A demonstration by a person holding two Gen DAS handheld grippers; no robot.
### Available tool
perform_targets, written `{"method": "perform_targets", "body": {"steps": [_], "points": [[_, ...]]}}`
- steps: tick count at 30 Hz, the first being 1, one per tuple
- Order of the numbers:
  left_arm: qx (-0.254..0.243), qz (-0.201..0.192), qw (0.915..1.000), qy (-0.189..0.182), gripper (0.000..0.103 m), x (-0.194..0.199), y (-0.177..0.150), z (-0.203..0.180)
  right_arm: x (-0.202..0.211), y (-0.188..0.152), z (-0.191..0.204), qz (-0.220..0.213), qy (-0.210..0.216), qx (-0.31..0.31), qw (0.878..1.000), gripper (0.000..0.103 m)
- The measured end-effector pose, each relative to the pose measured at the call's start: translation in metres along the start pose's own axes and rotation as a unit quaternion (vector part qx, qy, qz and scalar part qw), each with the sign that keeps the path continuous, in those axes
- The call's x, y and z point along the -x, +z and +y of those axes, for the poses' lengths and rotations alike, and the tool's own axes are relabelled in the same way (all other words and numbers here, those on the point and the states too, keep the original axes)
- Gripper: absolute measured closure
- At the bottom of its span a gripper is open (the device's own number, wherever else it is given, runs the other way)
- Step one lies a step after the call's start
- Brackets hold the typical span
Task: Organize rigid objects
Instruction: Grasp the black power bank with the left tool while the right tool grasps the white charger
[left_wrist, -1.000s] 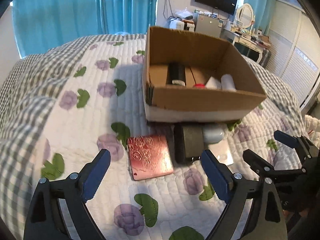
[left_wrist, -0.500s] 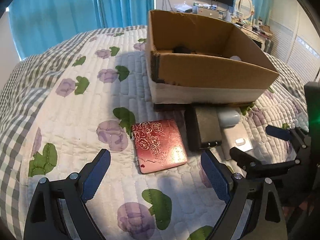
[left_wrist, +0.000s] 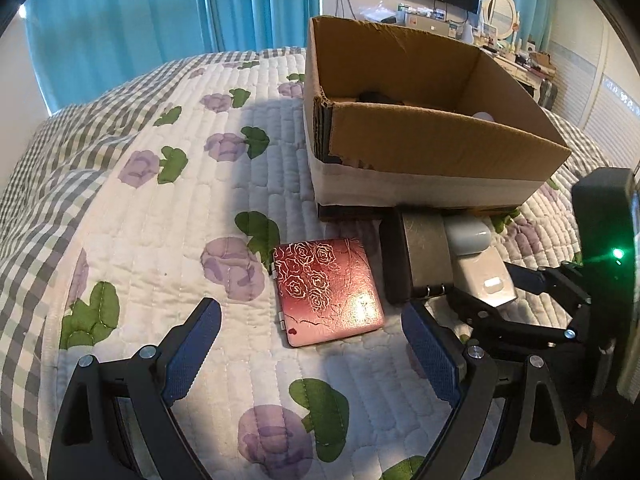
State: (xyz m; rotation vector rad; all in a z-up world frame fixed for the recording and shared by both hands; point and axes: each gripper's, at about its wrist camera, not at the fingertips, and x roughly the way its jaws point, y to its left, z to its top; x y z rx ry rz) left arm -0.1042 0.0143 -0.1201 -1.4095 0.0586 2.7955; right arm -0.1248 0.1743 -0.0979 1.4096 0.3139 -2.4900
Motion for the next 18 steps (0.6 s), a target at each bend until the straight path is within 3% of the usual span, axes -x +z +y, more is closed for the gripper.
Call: {"method": "perform_targets", "body": {"steps": [10, 18], "points": [[-0.033, -0.007, 0.9994, 0.010, 0.010, 0.009, 0.002, -0.019, 0.034, -0.015, -0.033, -0.028, 0.006, -0.055, 0.998, 0.052], [-0.040, 0.013, 0.9991, -0.002, 0.010, -0.002, 0.018, -0.046, 0.058, -0.015, -0.046, -0.071, -0.004, -0.073, 0.995, 0.052]]}}
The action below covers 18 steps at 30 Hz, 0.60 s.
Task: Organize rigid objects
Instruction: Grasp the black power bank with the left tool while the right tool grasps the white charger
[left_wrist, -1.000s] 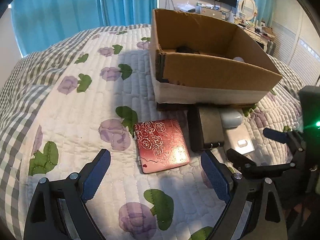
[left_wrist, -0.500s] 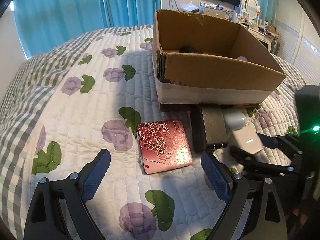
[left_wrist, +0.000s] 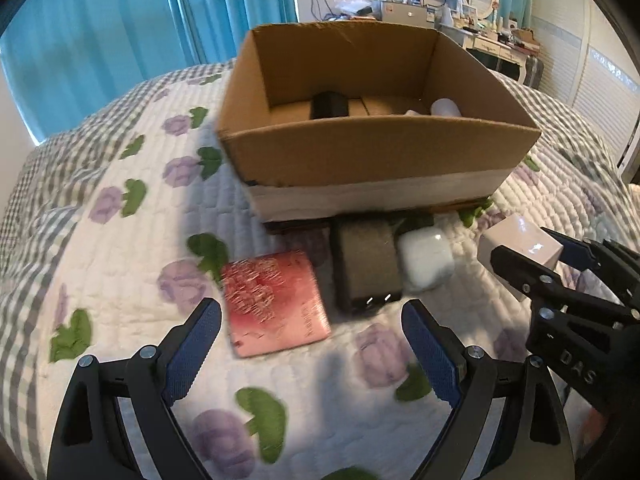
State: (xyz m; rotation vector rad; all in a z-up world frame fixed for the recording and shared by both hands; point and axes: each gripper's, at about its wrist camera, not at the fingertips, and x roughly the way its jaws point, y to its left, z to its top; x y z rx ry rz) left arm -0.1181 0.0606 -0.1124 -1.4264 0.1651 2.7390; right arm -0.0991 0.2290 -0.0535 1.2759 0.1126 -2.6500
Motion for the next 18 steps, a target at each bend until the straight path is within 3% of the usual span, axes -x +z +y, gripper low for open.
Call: {"method": "perform_targets", "body": {"steps": [9, 13, 15, 17, 18], "points": [[0.018, 0.018, 0.9995, -0.018, 0.013, -0.038, 0.016, -0.019, -0.001, 0.024, -0.025, -0.003, -0.009, -0.030, 1.000, 0.052], [0.020, 0.030, 0.9991, -0.024, 0.038, -0.053, 0.018, -0.023, -0.005, 0.024, -0.024, -0.004, -0.012, -0.029, 1.000, 0.052], [0.023, 0.025, 0.9989, -0.031, 0.044, -0.055, 0.019, -0.022, -0.007, 0.023, -0.025, -0.003, -0.010, -0.031, 0.999, 0.052], [0.028, 0.030, 0.9984, -0.038, 0.058, -0.057, 0.019, -0.020, -0.008, 0.023, -0.025, 0.000, -0.011, -0.032, 0.999, 0.052], [0.031, 0.034, 0.9981, -0.041, 0.058, -0.058, 0.019, -0.019, -0.009, 0.022, -0.024, 0.002, -0.011, -0.031, 0.999, 0.052]]}}
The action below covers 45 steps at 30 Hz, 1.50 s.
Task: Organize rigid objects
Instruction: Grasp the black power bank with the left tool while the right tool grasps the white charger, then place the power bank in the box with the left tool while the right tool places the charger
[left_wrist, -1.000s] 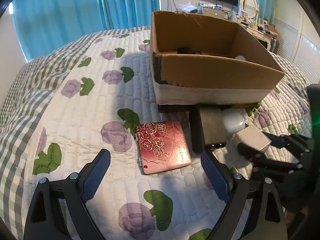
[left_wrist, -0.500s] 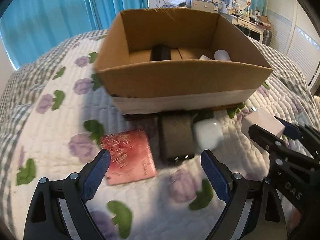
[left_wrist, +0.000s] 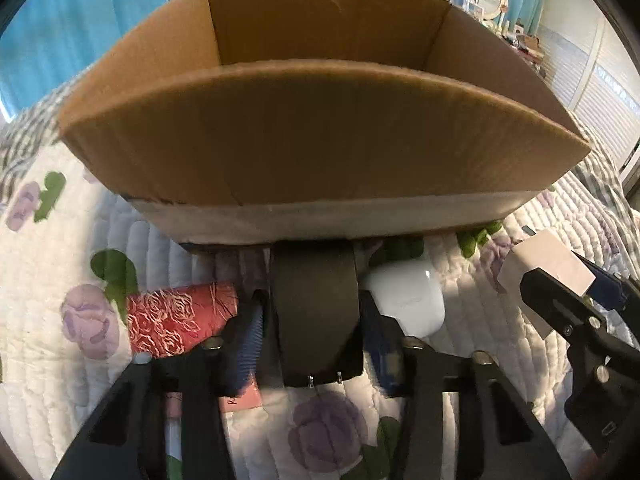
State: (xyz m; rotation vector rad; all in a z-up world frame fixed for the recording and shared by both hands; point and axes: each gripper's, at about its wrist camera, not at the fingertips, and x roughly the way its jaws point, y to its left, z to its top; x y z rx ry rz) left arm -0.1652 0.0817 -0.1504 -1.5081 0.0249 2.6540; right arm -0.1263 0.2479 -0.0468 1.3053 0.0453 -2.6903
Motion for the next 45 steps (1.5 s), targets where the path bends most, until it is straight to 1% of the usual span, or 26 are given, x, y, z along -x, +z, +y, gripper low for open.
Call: {"method": "perform_targets", "body": {"steps": [5, 9, 13, 19, 20, 28, 33, 39, 45], "points": [[-0.014, -0.005, 0.9999, 0.005, 0.061, 0.009, -0.005, -0.004, 0.002, -0.003, 0.004, -0.001, -0.002, 0.010, 1.000, 0.052], [-0.016, 0.005, 0.9999, -0.001, 0.062, 0.023, -0.014, -0.007, 0.006, -0.006, 0.007, -0.005, -0.004, 0.013, 1.000, 0.052], [-0.022, 0.006, 0.9997, -0.010, 0.062, 0.038, -0.023, -0.010, 0.014, -0.009, 0.008, -0.010, -0.006, 0.016, 1.000, 0.052], [-0.030, -0.012, 0.9993, -0.020, 0.062, 0.066, -0.034, -0.010, 0.032, -0.010, 0.015, -0.024, -0.010, 0.026, 0.999, 0.052], [-0.031, -0.014, 0.9992, -0.021, 0.062, 0.069, -0.025, -0.007, 0.035, -0.011, 0.016, -0.026, -0.009, 0.026, 0.999, 0.052], [-0.036, -0.037, 0.9981, -0.034, 0.063, 0.112, -0.028, -0.004, 0.070, -0.007, 0.019, -0.047, -0.002, 0.021, 0.999, 0.052], [-0.043, -0.060, 0.9959, -0.052, 0.063, 0.142, -0.017, 0.002, 0.095, -0.002, 0.026, -0.063, 0.000, 0.033, 0.997, 0.052], [-0.042, -0.092, 0.9933, -0.057, 0.063, 0.174, 0.009, 0.015, 0.125, 0.022, 0.031, -0.093, 0.017, 0.038, 0.995, 0.052], [-0.046, -0.123, 0.9908, -0.031, 0.063, 0.186, 0.050, 0.025, 0.142, 0.063, 0.038, -0.127, 0.032, 0.058, 0.990, 0.052]]}}
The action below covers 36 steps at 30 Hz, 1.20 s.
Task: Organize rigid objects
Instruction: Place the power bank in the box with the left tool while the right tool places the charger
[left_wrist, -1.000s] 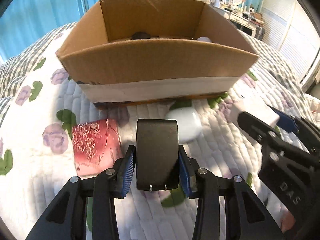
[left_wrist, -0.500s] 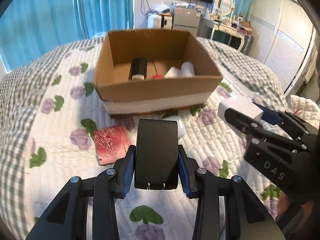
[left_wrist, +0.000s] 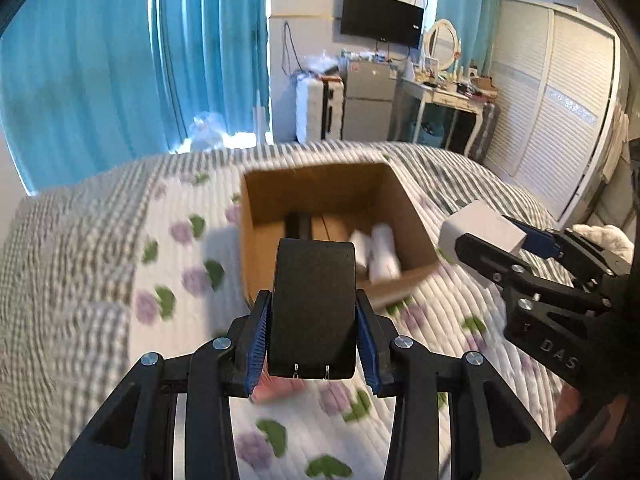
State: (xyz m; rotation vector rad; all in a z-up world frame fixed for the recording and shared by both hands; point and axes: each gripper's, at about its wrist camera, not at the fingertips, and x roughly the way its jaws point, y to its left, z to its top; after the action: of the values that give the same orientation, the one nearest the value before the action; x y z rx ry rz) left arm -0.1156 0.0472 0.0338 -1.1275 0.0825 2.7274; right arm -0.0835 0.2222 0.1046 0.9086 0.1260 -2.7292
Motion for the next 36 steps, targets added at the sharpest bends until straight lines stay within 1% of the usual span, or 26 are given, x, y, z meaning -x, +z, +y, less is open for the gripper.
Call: {"method": "perform_targets", "body": {"steps": [3, 6, 9, 13, 15, 19, 22, 25, 29, 31, 32, 34, 36], "points": [[-0.004, -0.007, 1.0000, 0.005, 0.063, -0.010, 0.018, 0.006, -0.005, 0.017, -0.001, -0.012, 0.005, 0.005, 1.000, 0.052], [-0.008, -0.005, 0.9997, 0.024, 0.063, -0.030, 0.035, 0.012, -0.019, 0.034, -0.003, -0.018, 0.010, 0.011, 1.000, 0.052], [-0.015, 0.001, 0.9996, 0.022, 0.063, -0.056, 0.049, 0.015, -0.036, 0.047, -0.006, -0.018, 0.007, 0.017, 1.000, 0.052], [-0.022, 0.026, 0.9991, 0.025, 0.063, -0.098, 0.060, 0.019, -0.062, 0.056, -0.015, -0.013, 0.008, 0.017, 1.000, 0.052], [-0.031, 0.041, 0.9981, 0.035, 0.063, -0.121, 0.063, 0.017, -0.077, 0.059, -0.019, -0.008, 0.008, 0.018, 1.000, 0.052], [-0.030, 0.068, 0.9966, 0.036, 0.063, -0.161, 0.064, 0.019, -0.104, 0.059, -0.027, 0.003, 0.008, 0.022, 1.000, 0.052], [-0.033, 0.079, 0.9949, 0.053, 0.063, -0.185, 0.066, 0.018, -0.124, 0.059, -0.032, 0.014, 0.013, 0.023, 1.000, 0.052], [-0.038, 0.081, 0.9945, 0.054, 0.063, -0.198, 0.067, 0.017, -0.139, 0.058, -0.034, 0.021, 0.015, 0.030, 0.999, 0.052], [-0.047, 0.067, 0.9952, 0.052, 0.063, -0.204, 0.068, 0.017, -0.155, 0.057, -0.039, 0.027, 0.020, 0.033, 0.999, 0.052], [-0.051, 0.060, 0.9955, 0.052, 0.059, -0.204, 0.068, 0.016, -0.160, 0.055, -0.044, 0.029, 0.028, 0.021, 0.999, 0.052], [-0.052, 0.052, 0.9958, 0.054, 0.054, -0.202, 0.069, 0.015, -0.162, 0.055, -0.046, 0.030, 0.034, 0.014, 0.999, 0.052], [-0.050, 0.041, 0.9966, 0.052, 0.049, -0.195, 0.069, 0.015, -0.161, 0.051, -0.051, 0.031, 0.039, 0.006, 0.999, 0.052], [-0.040, 0.040, 0.9973, 0.047, 0.050, -0.187, 0.071, 0.017, -0.158, 0.050, -0.052, 0.031, 0.037, 0.007, 0.999, 0.052]]}}
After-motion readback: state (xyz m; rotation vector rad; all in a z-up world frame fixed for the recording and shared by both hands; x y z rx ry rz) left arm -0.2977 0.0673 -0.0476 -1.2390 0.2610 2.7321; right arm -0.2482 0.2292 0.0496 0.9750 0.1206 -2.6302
